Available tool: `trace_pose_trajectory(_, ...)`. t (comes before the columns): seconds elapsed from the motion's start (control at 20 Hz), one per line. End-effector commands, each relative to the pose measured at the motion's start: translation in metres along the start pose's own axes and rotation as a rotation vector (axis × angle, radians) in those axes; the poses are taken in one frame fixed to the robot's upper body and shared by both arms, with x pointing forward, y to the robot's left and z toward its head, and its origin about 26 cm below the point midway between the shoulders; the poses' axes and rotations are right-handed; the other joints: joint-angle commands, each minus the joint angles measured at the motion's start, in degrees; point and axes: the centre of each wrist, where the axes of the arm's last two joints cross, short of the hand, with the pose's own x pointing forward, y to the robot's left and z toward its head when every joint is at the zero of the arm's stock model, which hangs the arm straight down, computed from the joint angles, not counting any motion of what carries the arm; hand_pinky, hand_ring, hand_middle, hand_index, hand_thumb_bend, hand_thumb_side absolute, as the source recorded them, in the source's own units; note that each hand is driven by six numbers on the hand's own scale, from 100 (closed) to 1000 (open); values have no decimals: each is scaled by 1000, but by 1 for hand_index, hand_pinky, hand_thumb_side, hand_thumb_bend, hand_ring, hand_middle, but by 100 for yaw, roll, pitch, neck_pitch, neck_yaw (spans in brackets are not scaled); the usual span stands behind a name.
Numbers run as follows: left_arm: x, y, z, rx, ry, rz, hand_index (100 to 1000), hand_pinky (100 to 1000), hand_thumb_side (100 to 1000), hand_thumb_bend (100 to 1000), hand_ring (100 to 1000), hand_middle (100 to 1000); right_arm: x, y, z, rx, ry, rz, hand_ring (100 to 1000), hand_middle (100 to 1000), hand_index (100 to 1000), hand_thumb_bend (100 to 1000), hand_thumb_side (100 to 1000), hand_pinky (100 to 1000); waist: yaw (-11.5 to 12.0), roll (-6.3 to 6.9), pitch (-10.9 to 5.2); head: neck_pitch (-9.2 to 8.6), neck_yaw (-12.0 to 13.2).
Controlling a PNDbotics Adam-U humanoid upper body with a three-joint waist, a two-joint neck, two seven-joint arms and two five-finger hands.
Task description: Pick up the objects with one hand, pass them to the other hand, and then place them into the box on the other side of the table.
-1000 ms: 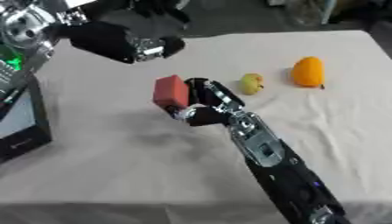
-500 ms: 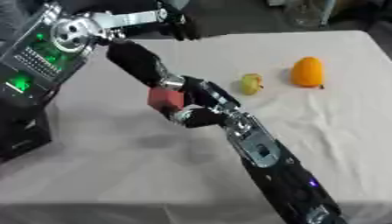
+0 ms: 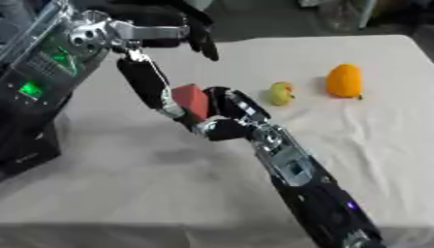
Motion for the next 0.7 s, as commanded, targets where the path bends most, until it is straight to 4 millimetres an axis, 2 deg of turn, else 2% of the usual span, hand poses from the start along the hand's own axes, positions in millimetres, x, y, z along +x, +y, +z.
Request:
trace_pose_trajectory(0.05,-4,6,3,-8,37,-27,845,950,212,617,882,793,12,-4,-4,-13,-38,5,620,526,566,139,100,722,11,53,-200,33,-5)
trace_pose_trajectory(0.15,-6,5,2,-5,54,-31,847,947,200,583,882,792,12,-4,-3,-17,-37,3,620,526,565,129,100,721,21,60,-207,33,-25)
trace_pose_trajectory(0.45,-13,-4,-7,-36,84,-28,860,946,257,649,883,798,8,1,-3,-49,-46,-46,621,525,564,100,100,722,60,102,-250,33,-128)
trace_pose_trajectory(0.7,-19,-12,-15,-39,124,-35,883,937,251,695,877,797,-2,6,-2,-66,-32,-73,623,527,565,100,100,723,110,146,-303,33,-132)
